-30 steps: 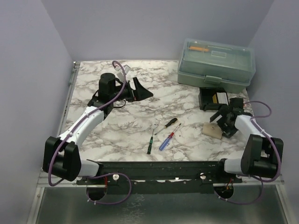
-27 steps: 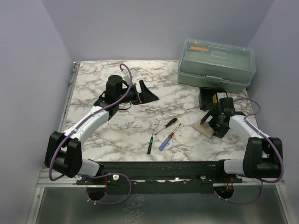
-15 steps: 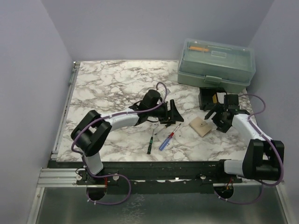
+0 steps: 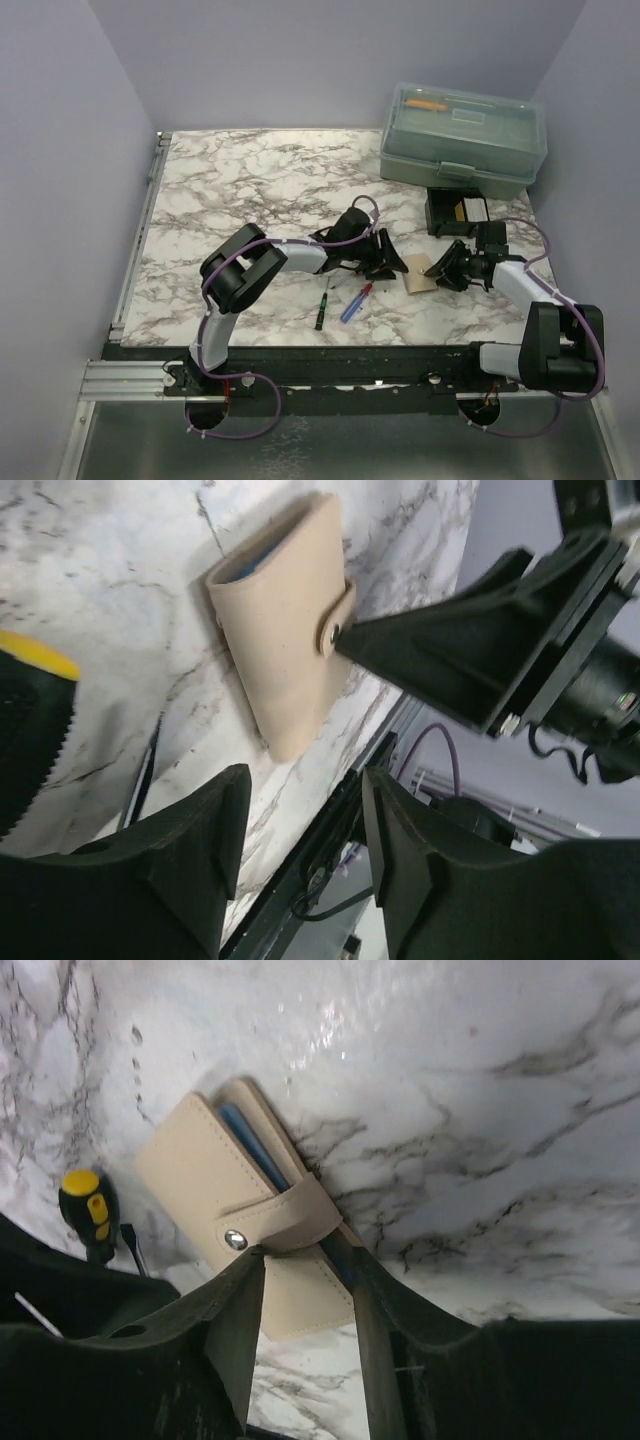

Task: Put the credit cards into the card holder
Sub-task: Move the card holder to the center of the board, then open the card holder at the center of the board.

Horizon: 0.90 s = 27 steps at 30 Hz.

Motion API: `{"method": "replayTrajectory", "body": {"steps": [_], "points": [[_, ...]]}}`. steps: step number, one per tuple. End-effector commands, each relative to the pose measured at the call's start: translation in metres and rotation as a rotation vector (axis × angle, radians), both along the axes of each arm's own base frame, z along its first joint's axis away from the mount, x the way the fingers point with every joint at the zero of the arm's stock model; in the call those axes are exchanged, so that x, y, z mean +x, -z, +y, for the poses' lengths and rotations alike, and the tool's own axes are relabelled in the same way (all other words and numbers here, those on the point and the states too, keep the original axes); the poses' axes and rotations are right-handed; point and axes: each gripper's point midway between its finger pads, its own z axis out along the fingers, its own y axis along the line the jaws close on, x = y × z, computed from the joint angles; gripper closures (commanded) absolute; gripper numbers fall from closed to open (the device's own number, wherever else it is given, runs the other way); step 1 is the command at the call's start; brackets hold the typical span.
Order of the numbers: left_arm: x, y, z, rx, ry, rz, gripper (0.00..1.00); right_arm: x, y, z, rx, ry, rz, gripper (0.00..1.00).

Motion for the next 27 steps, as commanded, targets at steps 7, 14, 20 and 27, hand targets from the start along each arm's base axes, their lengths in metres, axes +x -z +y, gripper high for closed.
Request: {"method": "replayTrajectory", "body": {"steps": [7, 14, 20, 27], "points": [[0.019, 0.037, 0.004, 0.102, -0.128, 0.021, 0.51, -0.011, 0.01, 0.022, 0.141, 0.018, 0.021, 0.8], [0.016, 0.05, -0.009, 0.12, -0.056, 0.0, 0.46, -0.013, 0.013, 0.023, 0.149, 0.025, 0.016, 0.8], [0.012, 0.046, -0.027, 0.098, 0.004, -0.024, 0.49, -0.014, 0.012, 0.026, 0.166, 0.008, 0.009, 0.81], [0.016, 0.037, -0.03, 0.128, 0.018, -0.119, 0.65, -0.014, 0.008, 0.03, 0.18, -0.019, -0.027, 0.82]]}}
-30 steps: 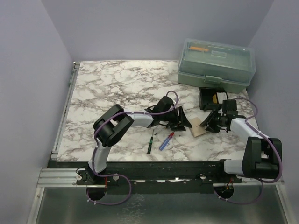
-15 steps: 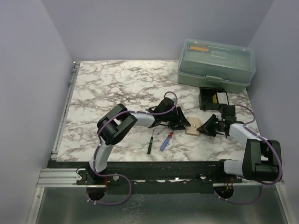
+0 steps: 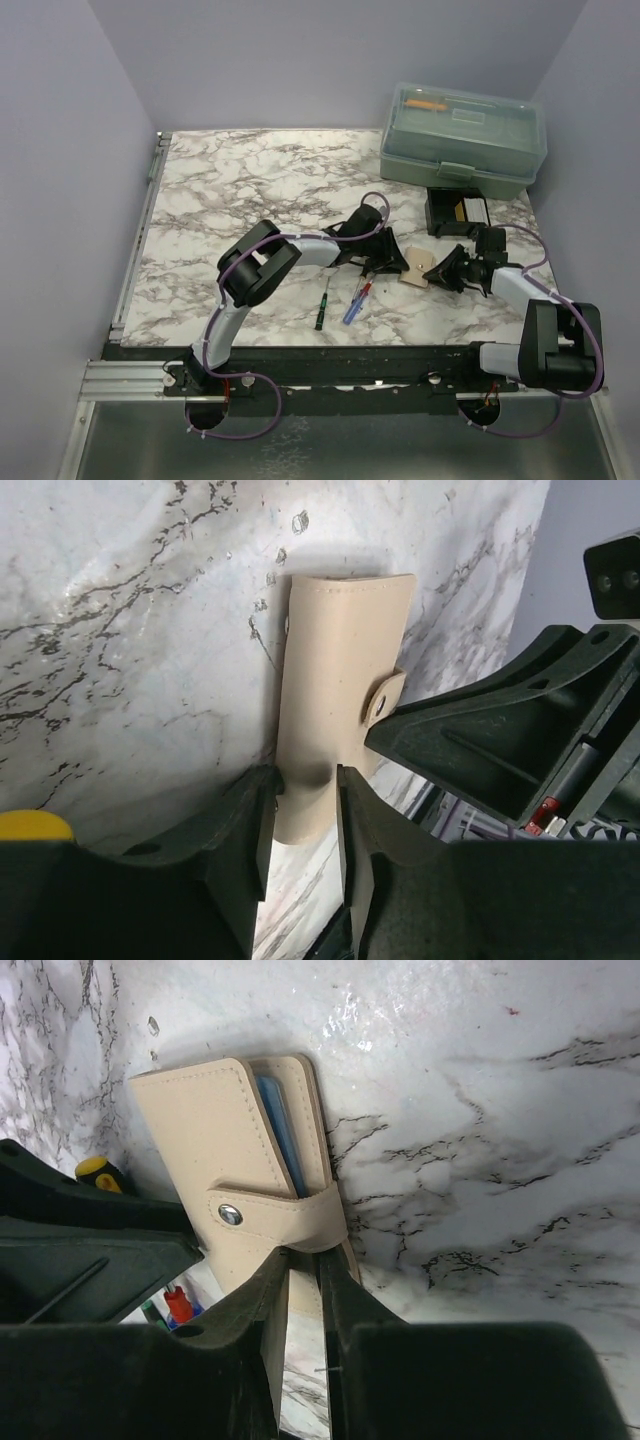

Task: Put the credit cards into the card holder
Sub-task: Open the card holder at the center of the board.

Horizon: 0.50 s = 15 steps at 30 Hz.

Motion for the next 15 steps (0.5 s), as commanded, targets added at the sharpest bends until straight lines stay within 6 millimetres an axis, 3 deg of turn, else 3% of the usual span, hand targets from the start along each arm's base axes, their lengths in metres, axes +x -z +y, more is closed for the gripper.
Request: {"method": "replayTrajectory", "body": {"steps": [1, 4, 7, 12, 15], "points": [[-0.011, 0.007, -0.012, 0.044, 0.052, -0.07, 0.65, -0.008, 0.001, 0.012, 0.048, -0.048, -0.006, 0.82], [-0.013, 0.011, -0.016, 0.054, 0.072, -0.065, 0.58, -0.009, 0.001, 0.013, 0.056, -0.057, -0.008, 0.82], [-0.015, 0.019, -0.019, 0.072, 0.088, -0.062, 0.6, -0.009, 0.002, 0.013, 0.055, -0.054, -0.009, 0.82], [-0.008, 0.022, -0.018, 0.122, 0.072, -0.078, 0.87, -0.006, -0.003, 0.009, 0.032, -0.044, -0.021, 0.8], [0.001, 0.016, -0.012, 0.162, 0.043, -0.134, 0.96, -0.001, -0.007, -0.007, -0.072, -0.017, -0.008, 0.66]]}}
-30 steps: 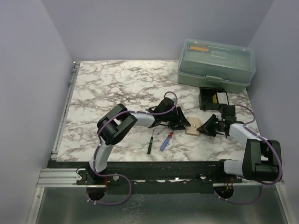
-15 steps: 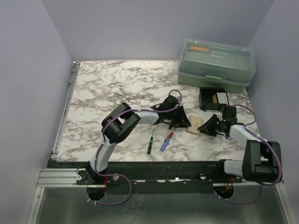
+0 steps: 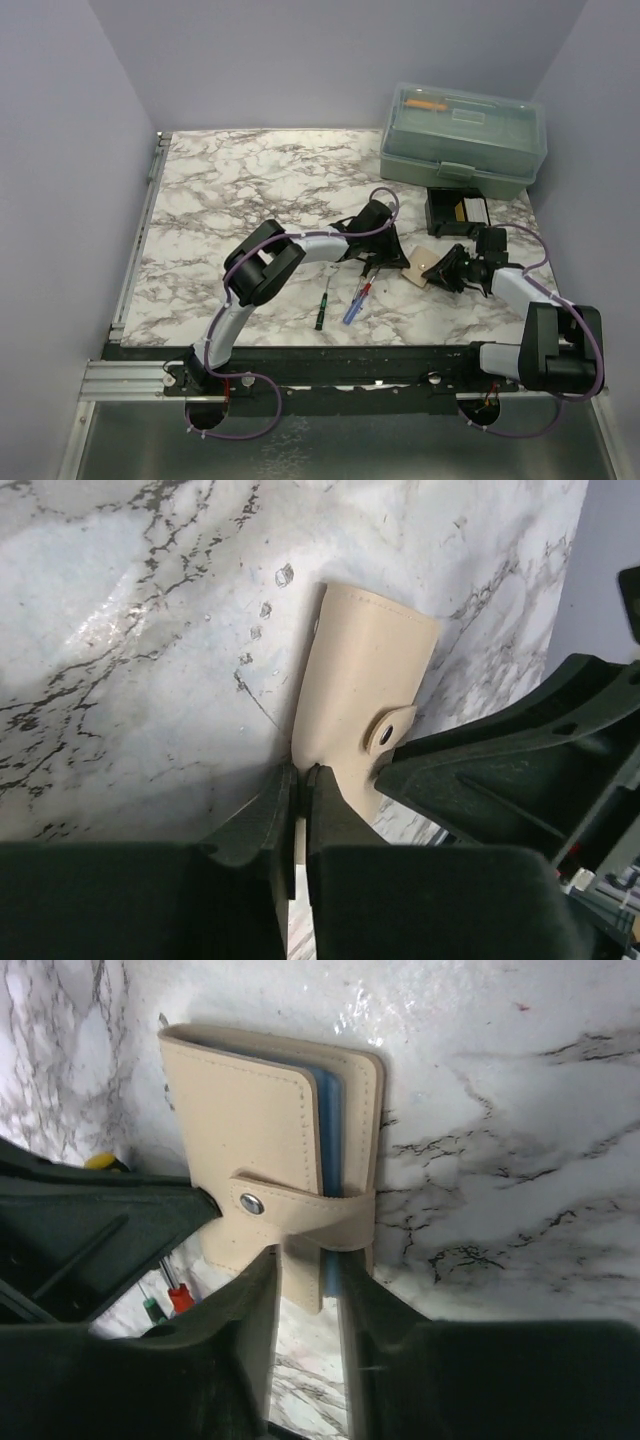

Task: Put the credit cards into the card holder
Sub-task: Open the card holder at the center of the board.

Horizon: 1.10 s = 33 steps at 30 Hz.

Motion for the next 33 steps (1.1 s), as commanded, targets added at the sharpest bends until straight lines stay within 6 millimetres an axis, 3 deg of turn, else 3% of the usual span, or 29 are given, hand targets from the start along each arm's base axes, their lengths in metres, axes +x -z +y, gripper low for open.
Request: {"method": "replayTrajectory", "body": {"steps": [1, 2, 5, 15, 25, 28, 33], "points": [[-0.009, 0.008, -0.002, 0.088, 0.008, -0.066, 0.99, 0.001, -0.009, -0.014, -0.12, 0.002, 0.008, 0.55], [-0.008, 0.006, -0.001, 0.089, 0.006, -0.073, 1.0, 0.002, -0.012, -0.012, -0.122, -0.008, -0.005, 0.46], [-0.011, 0.005, 0.0, 0.086, 0.009, -0.067, 1.0, 0.008, -0.019, -0.011, -0.196, -0.023, -0.021, 0.38], [-0.013, -0.011, 0.003, 0.071, -0.023, -0.099, 1.0, 0.009, -0.015, -0.025, -0.567, -0.055, 0.112, 0.38], [-0.012, -0.021, 0.0, 0.042, -0.035, -0.114, 1.0, 0.008, -0.002, -0.011, -0.71, -0.084, 0.191, 0.44], [-0.009, -0.02, 0.005, 0.063, -0.06, -0.122, 1.0, 0.005, -0.001, -0.017, -0.725, -0.027, 0.212, 0.61], [0.0, -0.022, 0.022, 0.12, -0.123, -0.171, 1.0, 0.006, -0.01, -0.013, -0.644, 0.045, 0.135, 0.72]]}}
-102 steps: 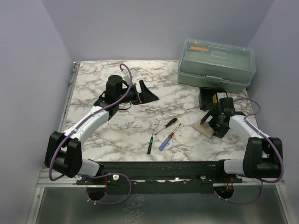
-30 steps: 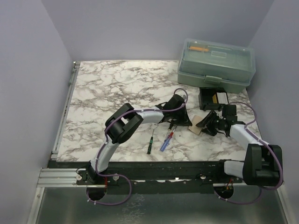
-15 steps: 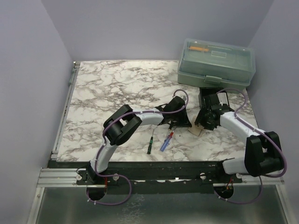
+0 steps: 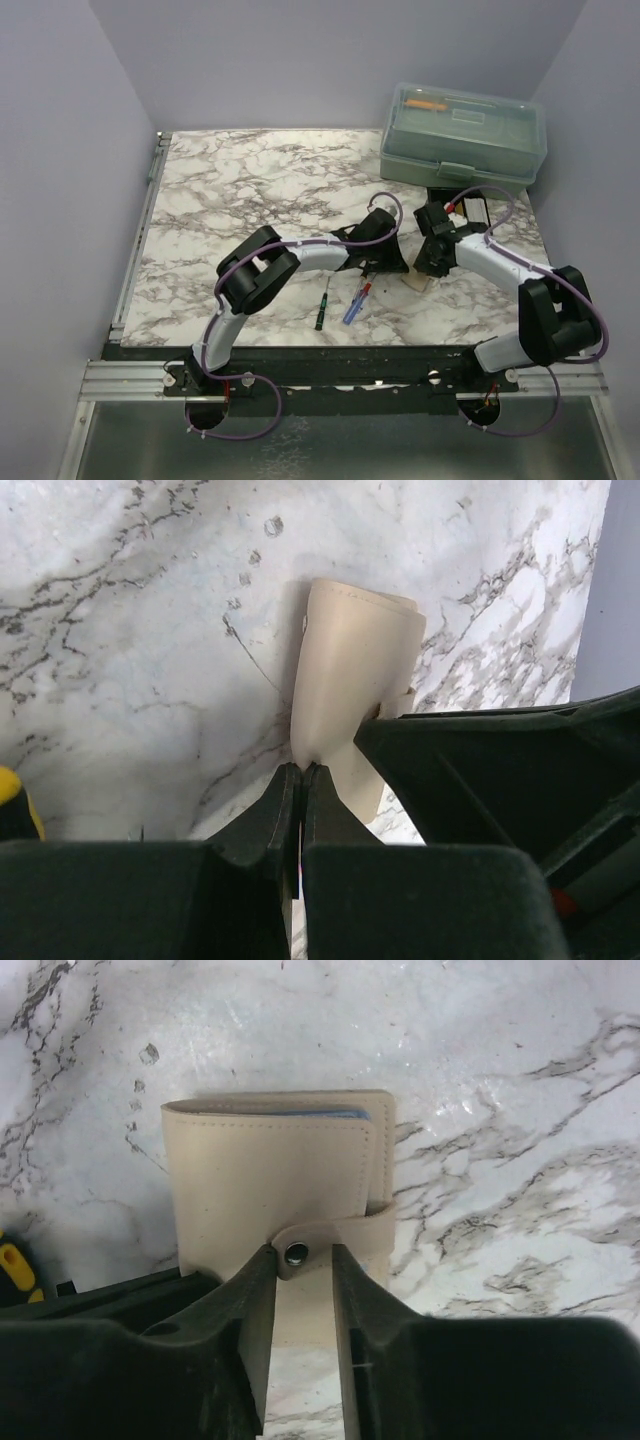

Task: Put the credit cards into the card holder
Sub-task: Open the card holder at the center of the board.

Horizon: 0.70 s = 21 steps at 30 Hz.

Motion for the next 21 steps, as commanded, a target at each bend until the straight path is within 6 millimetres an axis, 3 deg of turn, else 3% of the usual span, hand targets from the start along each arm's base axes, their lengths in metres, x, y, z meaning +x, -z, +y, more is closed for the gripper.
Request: {"method": "replayTrajectory", "body": {"steps": [1, 5, 9, 13, 16, 19, 21], "points": [[0.01, -0.021, 0.016, 0.044, -0.067, -0.091, 1.0, -0.012, -0.001, -0.016, -0.003, 0.097, -0.037, 0.78], [0.011, -0.024, 0.019, 0.052, -0.061, -0.118, 1.0, -0.011, -0.007, -0.019, 0.082, 0.139, -0.104, 0.98], [0.009, -0.022, 0.018, 0.05, -0.049, -0.11, 1.0, -0.008, -0.015, -0.015, 0.213, 0.137, -0.174, 1.0], [0.004, -0.019, 0.011, 0.049, 0.007, -0.094, 0.97, -0.008, -0.019, -0.023, 0.225, 0.137, -0.211, 1.0], [0.004, -0.012, 0.015, 0.126, 0.046, -0.095, 0.57, -0.011, -0.02, -0.032, 0.215, 0.154, -0.212, 1.0], [0.006, -0.019, 0.021, 0.177, 0.056, -0.187, 0.22, -0.012, -0.021, -0.035, 0.234, 0.166, -0.213, 1.0], [0.004, -0.026, 0.018, 0.233, 0.085, -0.276, 0.08, -0.012, -0.024, -0.036, 0.24, 0.169, -0.224, 1.0]]}}
